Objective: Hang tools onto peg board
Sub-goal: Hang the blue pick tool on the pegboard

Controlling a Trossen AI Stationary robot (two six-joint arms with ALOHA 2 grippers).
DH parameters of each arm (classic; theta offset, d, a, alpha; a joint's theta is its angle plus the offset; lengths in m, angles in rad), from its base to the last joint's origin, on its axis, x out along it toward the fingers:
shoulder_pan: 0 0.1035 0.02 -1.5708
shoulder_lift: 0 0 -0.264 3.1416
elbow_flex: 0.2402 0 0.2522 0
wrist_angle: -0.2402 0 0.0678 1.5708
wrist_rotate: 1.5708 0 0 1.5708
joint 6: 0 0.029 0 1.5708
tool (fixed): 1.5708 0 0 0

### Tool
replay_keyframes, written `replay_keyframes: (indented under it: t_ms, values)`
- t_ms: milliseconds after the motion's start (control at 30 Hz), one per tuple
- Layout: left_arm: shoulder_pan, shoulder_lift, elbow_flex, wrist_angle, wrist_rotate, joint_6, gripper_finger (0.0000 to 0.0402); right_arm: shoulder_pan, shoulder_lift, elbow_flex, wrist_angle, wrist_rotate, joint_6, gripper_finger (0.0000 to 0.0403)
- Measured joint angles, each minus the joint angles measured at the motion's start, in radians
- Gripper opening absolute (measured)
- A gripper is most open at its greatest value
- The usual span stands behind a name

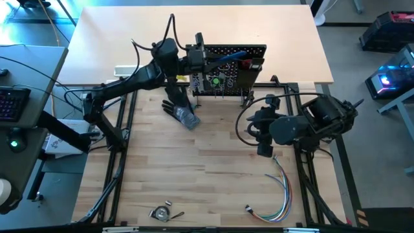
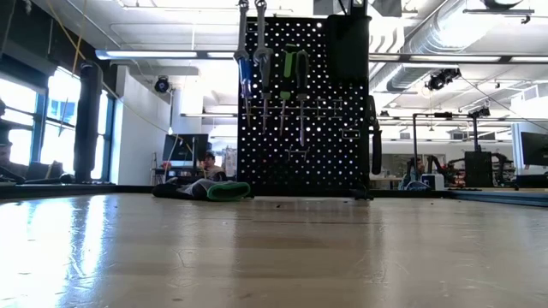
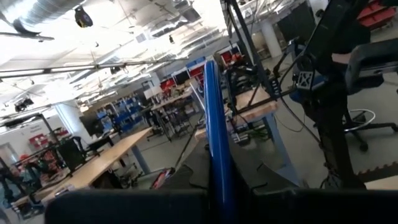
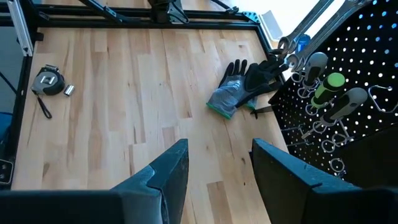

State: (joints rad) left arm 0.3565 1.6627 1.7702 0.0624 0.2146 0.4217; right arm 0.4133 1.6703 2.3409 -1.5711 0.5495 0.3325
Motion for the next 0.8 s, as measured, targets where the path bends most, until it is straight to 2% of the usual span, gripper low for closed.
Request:
replay_keyframes:
  t_ms: [533, 800]
  values:
    - [-0.045, -0.036, -0.002, -0.001, -0.005, 0.02, 0.0009, 0.0, 0.001, 0.0, 0.0, 0.0, -0.02, 0.0167]
    - [-0.048, -0.044, -0.002, -0.099, -0.021, 0.028, 0.0009, 0.0, 0.001, 0.0, 0.0, 0.0, -0.02, 0.0167]
